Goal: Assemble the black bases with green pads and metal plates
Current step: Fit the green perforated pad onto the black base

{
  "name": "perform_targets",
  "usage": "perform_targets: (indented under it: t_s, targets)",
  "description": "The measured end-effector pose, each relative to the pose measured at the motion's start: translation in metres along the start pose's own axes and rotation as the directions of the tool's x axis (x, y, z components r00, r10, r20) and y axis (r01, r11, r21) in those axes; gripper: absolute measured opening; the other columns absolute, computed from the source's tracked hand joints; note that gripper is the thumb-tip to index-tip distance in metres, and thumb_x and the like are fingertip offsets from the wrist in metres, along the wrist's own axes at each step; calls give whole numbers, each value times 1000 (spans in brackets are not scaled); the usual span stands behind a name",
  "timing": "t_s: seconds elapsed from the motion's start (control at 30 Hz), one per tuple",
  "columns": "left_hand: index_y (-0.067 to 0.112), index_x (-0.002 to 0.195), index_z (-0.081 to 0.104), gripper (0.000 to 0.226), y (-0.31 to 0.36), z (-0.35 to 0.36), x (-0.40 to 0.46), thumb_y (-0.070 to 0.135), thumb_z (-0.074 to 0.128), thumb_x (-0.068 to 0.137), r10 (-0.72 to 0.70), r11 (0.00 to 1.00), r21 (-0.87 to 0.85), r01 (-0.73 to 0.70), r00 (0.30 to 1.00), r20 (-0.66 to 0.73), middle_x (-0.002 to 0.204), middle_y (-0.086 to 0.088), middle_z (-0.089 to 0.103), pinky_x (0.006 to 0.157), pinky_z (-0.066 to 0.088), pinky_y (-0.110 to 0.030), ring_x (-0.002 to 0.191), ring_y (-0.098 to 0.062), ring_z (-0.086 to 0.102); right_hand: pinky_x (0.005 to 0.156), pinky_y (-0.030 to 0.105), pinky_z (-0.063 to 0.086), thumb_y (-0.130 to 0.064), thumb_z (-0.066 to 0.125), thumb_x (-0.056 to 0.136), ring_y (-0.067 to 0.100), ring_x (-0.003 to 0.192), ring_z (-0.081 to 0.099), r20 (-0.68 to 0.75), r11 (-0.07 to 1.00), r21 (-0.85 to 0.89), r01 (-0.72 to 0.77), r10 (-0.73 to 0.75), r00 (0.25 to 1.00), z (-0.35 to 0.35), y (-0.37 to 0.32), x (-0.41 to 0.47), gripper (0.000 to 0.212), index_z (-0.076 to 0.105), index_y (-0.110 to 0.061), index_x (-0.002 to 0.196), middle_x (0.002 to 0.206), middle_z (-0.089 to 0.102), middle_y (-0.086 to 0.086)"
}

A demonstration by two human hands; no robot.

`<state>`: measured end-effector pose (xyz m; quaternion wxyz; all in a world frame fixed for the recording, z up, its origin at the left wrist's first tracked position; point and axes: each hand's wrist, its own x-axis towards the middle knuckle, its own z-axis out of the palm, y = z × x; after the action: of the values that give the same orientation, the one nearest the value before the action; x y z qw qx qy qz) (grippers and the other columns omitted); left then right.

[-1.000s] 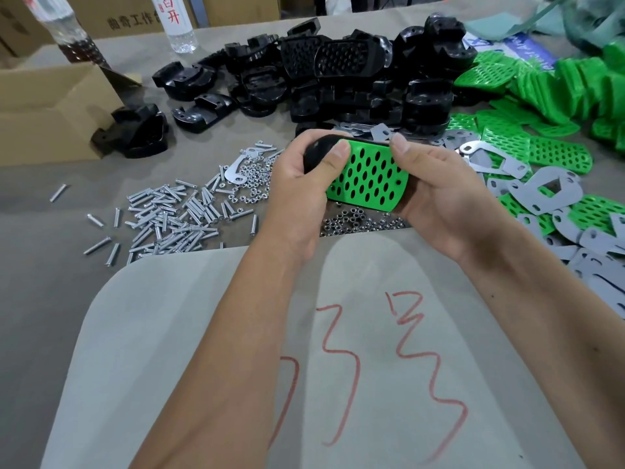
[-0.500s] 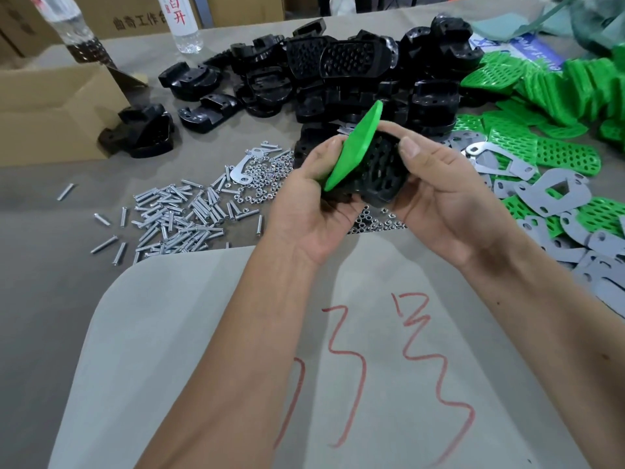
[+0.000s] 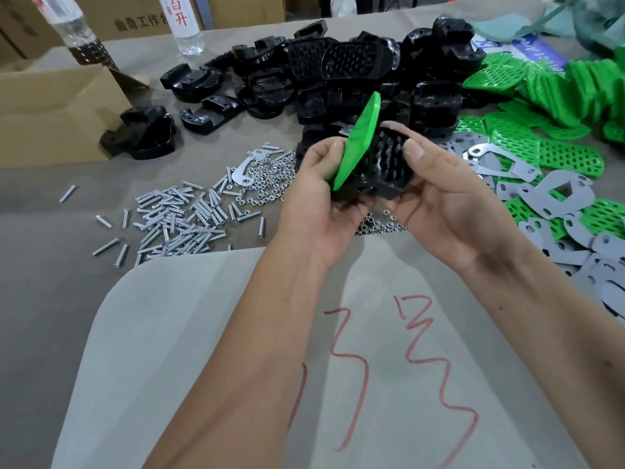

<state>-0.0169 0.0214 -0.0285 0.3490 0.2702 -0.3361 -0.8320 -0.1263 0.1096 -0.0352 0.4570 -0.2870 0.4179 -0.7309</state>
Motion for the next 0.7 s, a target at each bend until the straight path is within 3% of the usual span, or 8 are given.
perform_targets:
  t_s: [0.03, 0.13, 0.23, 0.33, 0.43, 0.5, 0.57, 0.7]
  targets:
    - [17, 99, 61, 14, -1, -1, 0, 11, 50, 106, 163, 967, 203, -153, 986, -36, 94, -7, 65, 72, 52, -37, 84, -22, 59, 114, 55, 45, -11, 48, 105, 36, 120, 58, -26, 1000, 16, -7, 7, 1000, -1, 0, 2, 42, 51, -4, 146, 133, 63, 23]
    - [10, 100, 70, 18, -1, -10, 2, 7, 53, 105, 572, 567, 655, -499, 811, 124, 102, -6, 70, 84, 51, -30, 89, -11, 62, 94, 39, 59, -10, 45, 108, 26, 108, 69, -57, 996, 78, -36, 40, 998, 0, 5, 7, 33, 56, -8, 138, 119, 72, 13]
    - [9, 114, 76, 32, 8, -20, 0, 27, 50, 108, 472, 515, 674, -530, 831, 293, 111, 0, 76, 96, 53, -29, 106, -10, 69, 91, 30, 60, -13, 48, 107, 24, 103, 73, -109, 970, 237, -48, 76, 991, -5, 3, 8, 23, 65, -6, 121, 110, 75, 15]
    - [14, 119, 75, 27, 11, -26, 1, 15, 73, 93, 385, 382, 746, -545, 828, 408, 100, 11, 75, 84, 55, -25, 94, -4, 70, 93, 36, 60, -6, 46, 99, 34, 107, 73, -65, 951, 304, -61, 85, 994, -11, -5, 7, 32, 63, 0, 126, 114, 73, 26]
    - [17, 102, 73, 13, 10, -29, 4, 16, 73, 89, 461, 299, 800, -520, 813, 356, 75, 16, 62, 70, 47, -22, 71, 1, 57, 76, 43, 60, -1, 55, 80, 28, 85, 71, -59, 989, -148, -12, 4, 998, -12, -6, 7, 43, 67, -11, 119, 92, 71, 14]
    - [20, 93, 66, 10, 12, -29, 4, 29, 69, 91, 503, 270, 811, -519, 794, 341, 68, 16, 56, 65, 43, -24, 66, -1, 52, 66, 40, 55, -13, 73, 84, 20, 74, 64, -69, 809, -578, 109, -182, 981, -12, -2, 7, 27, 69, -16, 110, 84, 67, 8]
    - [24, 89, 63, 10, 11, -26, 1, 32, 68, 91, 439, 283, 804, -523, 816, 377, 68, 19, 58, 66, 51, -30, 68, -4, 55, 64, 42, 57, -23, 83, 85, 17, 70, 65, -82, 677, -716, 171, -325, 942, -13, 2, 7, 23, 73, -16, 104, 84, 72, 4]
    - [36, 85, 56, 16, 7, -21, -1, 27, 67, 93, 387, 294, 808, -511, 836, 389, 71, 28, 60, 73, 58, -42, 70, -2, 57, 77, 57, 57, -26, 86, 79, 39, 88, 70, -73, 592, -772, 234, -448, 891, -16, 2, 7, 30, 73, -8, 99, 92, 75, 16]
